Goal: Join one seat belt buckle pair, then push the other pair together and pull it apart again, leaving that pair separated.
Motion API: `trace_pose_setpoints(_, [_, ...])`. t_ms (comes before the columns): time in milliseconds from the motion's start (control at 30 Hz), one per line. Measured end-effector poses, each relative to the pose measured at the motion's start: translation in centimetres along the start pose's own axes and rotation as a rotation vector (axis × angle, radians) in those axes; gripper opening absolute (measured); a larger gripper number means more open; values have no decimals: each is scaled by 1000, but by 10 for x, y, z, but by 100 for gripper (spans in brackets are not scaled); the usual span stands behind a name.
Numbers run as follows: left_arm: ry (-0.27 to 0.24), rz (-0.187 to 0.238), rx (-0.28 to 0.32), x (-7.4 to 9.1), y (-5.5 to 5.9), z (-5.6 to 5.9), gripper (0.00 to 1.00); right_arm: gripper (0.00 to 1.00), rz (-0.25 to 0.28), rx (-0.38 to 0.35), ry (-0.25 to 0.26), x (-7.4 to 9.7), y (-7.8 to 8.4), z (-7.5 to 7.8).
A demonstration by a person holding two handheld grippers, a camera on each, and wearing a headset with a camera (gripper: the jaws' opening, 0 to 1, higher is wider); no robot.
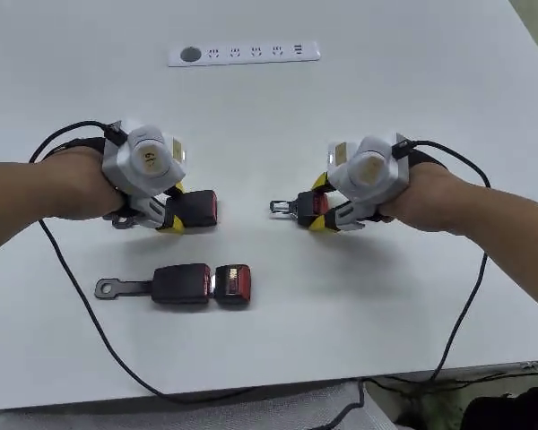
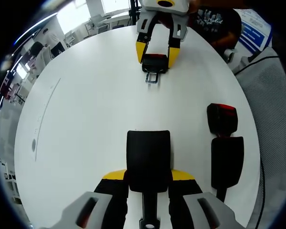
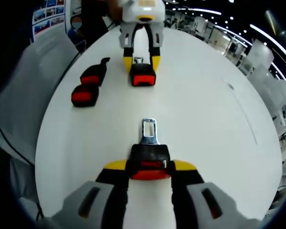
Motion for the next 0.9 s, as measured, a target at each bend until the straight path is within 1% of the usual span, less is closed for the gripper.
trace_pose_setpoints(67, [-4,-1,1,0,-1,0,33,35,-10,-1,11,3,7,2])
trace_pose_setpoints(100, [-4,-6,7,0,-1,0,33,35,-4,-13,14,5,9,3])
trace_pose_setpoints(233, [5,-30,11,-1,-4,-1,33,36,-7,-34,21,5,11,4])
trace_pose_setpoints(267, [7,-33,9,-1,-4,-1,33,38,-7,-34,27,4,12,6])
trace_pose_setpoints(300, [8,-39,9,0,-5,0,33,44,-3,-16,74,5,10,8])
trace_pose_setpoints(333, [6,-43,9,0,-6,0,33,48,-6,-17,90,6,9,10])
trace_pose_setpoints(367, [-4,-49,8,0,-6,1,33,51,-8,-36,101,7,8,10])
trace_pose_setpoints(400, [-18,-55,13,1,-7,3,33,50,5,-28,117,9,7,11])
trace_pose_setpoints(467, [-39,-57,23,1,-7,4,33,52,35,-43,147,16,4,11])
trace_pose_setpoints(500, [-68,-51,41,2,-6,7,33,51,74,-73,173,24,0,7])
trace_pose_setpoints(533, [-76,-48,46,3,-6,7,33,51,85,-79,181,26,0,7])
trace_pose_setpoints(567, [-111,-41,72,4,-4,9,34,51,134,-122,202,35,-3,2])
trace_pose_setpoints(600, [-139,-36,80,4,-4,10,35,51,150,-132,208,37,-4,0])
trace_pose_setpoints(633, [-168,-31,89,6,-2,12,37,51,184,-153,223,43,-4,-5])
trace_pose_setpoints(667, [-193,-31,101,7,-1,12,40,52,197,-152,235,47,-3,-8])
trace_pose_setpoints(700, [-209,-38,101,10,1,16,43,54,209,-179,244,52,2,-16])
trace_pose_setpoints(733, [-227,-48,89,12,3,18,47,55,219,-198,248,55,4,-20])
trace_pose_setpoints(767, [-248,-58,91,14,5,20,50,55,229,-222,253,60,8,-26])
trace_pose_setpoints(800, [-249,-53,104,18,5,22,52,56,237,-250,256,64,10,-33])
trace_pose_setpoints(833, [-276,-28,151,26,6,26,54,57,252,-277,259,69,13,-39])
trace_pose_setpoints(867, [-306,0,177,32,5,28,57,58,272,-305,263,73,15,-45])
trace_pose_setpoints(900, [-345,27,200,42,5,31,60,61,292,-325,253,77,18,-55])
Point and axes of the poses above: the centre of the closed fingertips' face, and the gripper's own axes: x roughly backward along the fingers, z roughly to its right, y roughly out of its underside, the point moved 9 cm from there along x, roughly backward along the fingers, and after that the axes turned 14 degrees about -x, right-handed, at the moved point
